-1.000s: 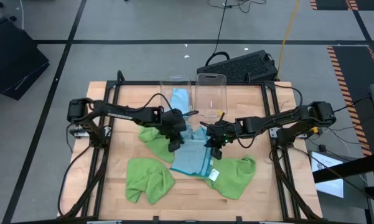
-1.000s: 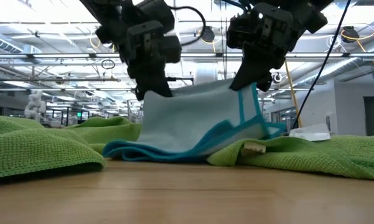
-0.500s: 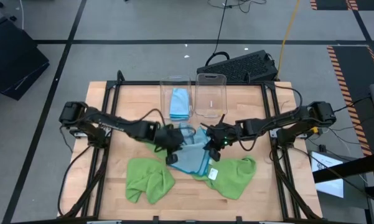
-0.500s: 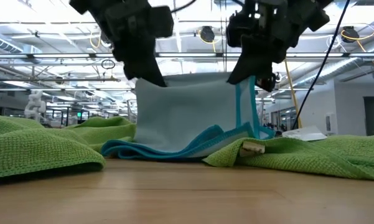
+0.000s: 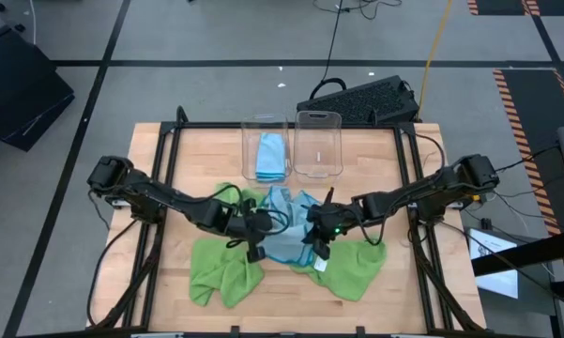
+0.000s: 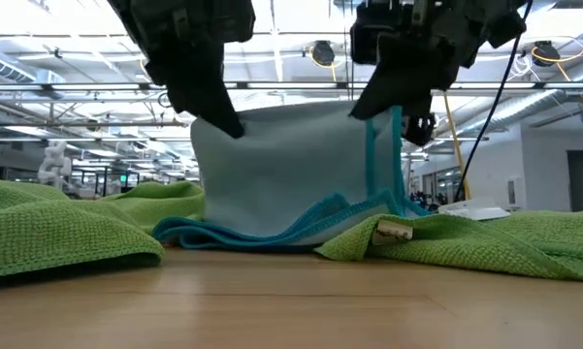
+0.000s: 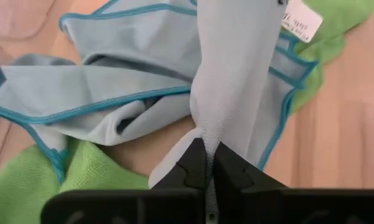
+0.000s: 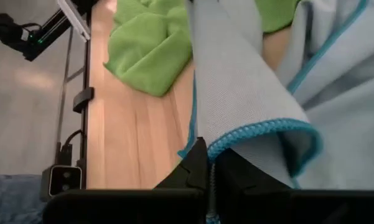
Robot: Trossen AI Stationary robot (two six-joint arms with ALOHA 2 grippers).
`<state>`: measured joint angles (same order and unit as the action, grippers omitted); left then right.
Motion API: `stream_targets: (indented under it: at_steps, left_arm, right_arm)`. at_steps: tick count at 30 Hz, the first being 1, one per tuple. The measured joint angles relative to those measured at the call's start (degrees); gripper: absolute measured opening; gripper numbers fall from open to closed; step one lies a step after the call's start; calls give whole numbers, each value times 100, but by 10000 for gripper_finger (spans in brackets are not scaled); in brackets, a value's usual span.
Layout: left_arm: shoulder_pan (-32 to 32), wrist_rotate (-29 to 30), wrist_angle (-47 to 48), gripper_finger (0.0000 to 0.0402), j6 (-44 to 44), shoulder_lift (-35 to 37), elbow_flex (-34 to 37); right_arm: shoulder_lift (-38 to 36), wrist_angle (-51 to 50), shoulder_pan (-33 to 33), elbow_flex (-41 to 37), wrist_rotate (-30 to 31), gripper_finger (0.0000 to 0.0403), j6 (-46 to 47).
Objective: Fold microfiber towels
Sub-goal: Fold the bottom blue microfiber towel, then stack the folded blue microfiber towel on top of the other blue microfiber towel in the left transparent bin
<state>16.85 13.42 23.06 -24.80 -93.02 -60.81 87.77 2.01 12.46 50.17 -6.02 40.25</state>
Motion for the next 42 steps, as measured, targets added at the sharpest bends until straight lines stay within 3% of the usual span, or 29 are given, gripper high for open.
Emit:
stream_targets:
  at_steps: [13, 20, 34, 42]
  left_arm:
    - [18, -52, -544, 6, -123, -56, 264]
    - [64, -153, -578, 10, -80, -56, 262]
    - [260, -288, -722, 13, -47, -488, 260]
    - [239, -353, -707, 98, -87, -528, 260]
  right_arm:
    - [196, 3, 110, -2, -157, 5, 225]
    - [208, -29, 205, -2, 112, 12, 169]
    - [208, -229, 211, -7, -328, 129, 325]
    - [205, 67, 109, -7, -871, 159, 671]
